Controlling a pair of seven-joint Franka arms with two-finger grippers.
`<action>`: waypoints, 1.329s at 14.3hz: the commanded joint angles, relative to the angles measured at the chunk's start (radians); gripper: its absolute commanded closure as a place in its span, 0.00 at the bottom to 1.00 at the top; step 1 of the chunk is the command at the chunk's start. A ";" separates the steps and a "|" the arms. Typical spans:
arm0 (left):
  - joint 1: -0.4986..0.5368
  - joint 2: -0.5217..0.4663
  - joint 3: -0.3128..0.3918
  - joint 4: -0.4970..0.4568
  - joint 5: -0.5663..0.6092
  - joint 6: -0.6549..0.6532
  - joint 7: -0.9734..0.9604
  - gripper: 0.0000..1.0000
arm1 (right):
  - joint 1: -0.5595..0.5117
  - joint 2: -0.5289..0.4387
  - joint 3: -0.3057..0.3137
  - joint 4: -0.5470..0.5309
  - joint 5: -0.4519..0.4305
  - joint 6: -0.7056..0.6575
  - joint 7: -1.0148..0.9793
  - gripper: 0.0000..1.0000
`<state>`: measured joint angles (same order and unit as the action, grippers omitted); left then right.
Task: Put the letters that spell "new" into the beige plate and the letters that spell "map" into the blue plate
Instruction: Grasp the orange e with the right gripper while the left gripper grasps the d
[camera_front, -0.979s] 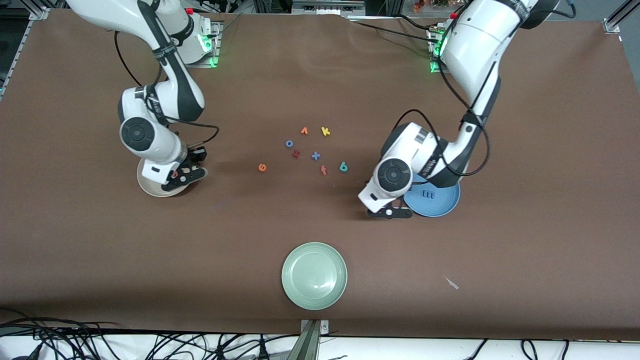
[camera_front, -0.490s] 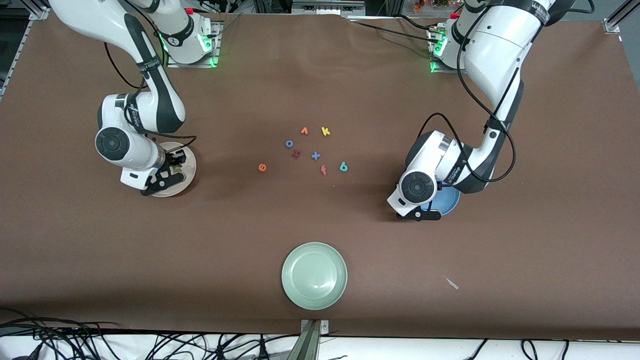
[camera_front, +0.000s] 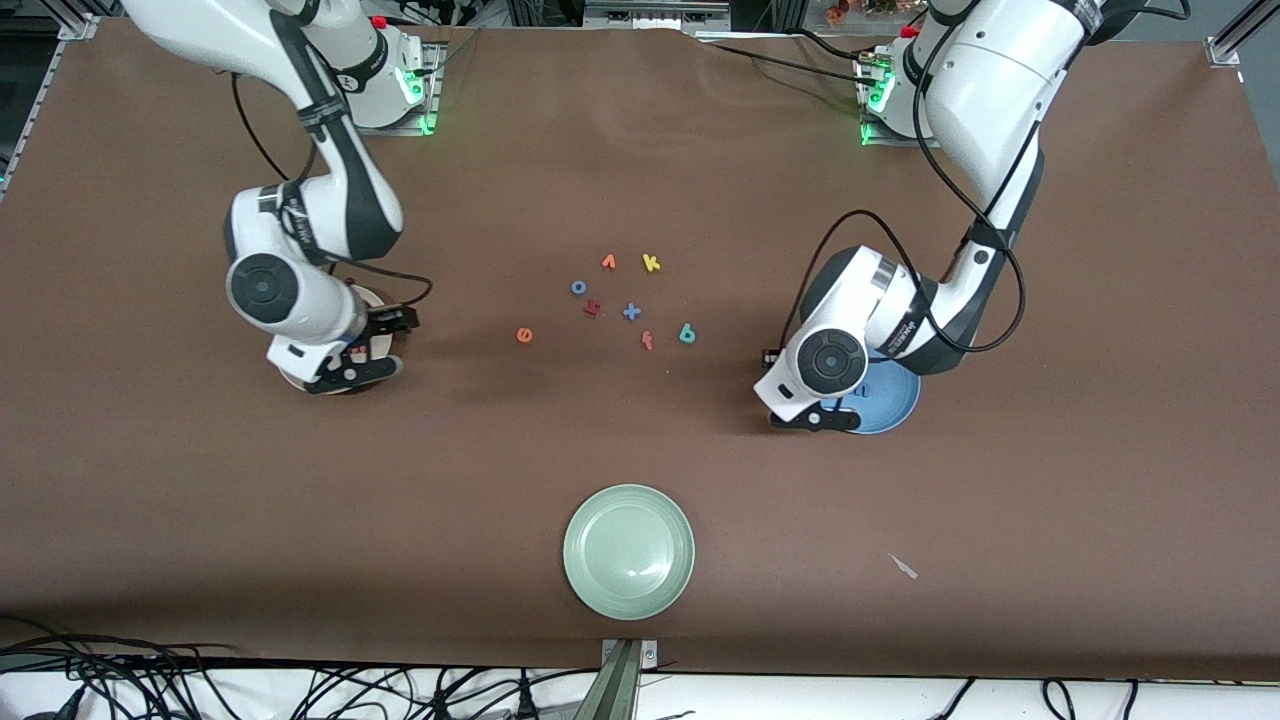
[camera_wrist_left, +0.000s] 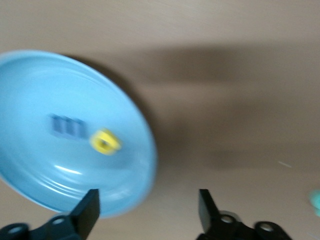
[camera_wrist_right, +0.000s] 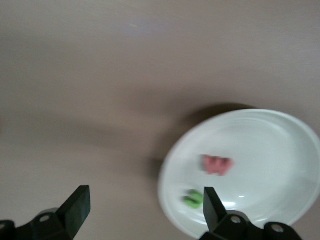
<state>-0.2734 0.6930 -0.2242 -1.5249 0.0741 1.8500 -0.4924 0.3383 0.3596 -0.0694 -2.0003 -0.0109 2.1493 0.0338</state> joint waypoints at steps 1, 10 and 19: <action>-0.035 -0.020 -0.018 0.012 -0.059 0.011 -0.009 0.00 | -0.001 0.010 0.054 0.015 0.014 0.009 0.134 0.00; -0.174 0.066 -0.053 -0.001 0.019 0.288 -0.043 0.00 | 0.149 0.131 0.099 0.031 0.035 0.244 0.558 0.00; -0.213 0.097 -0.053 -0.034 0.113 0.298 -0.058 0.00 | 0.195 0.182 0.100 0.029 0.037 0.330 0.597 0.05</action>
<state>-0.4763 0.7950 -0.2815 -1.5337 0.1620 2.1365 -0.5424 0.5269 0.5268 0.0339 -1.9900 0.0115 2.4688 0.6228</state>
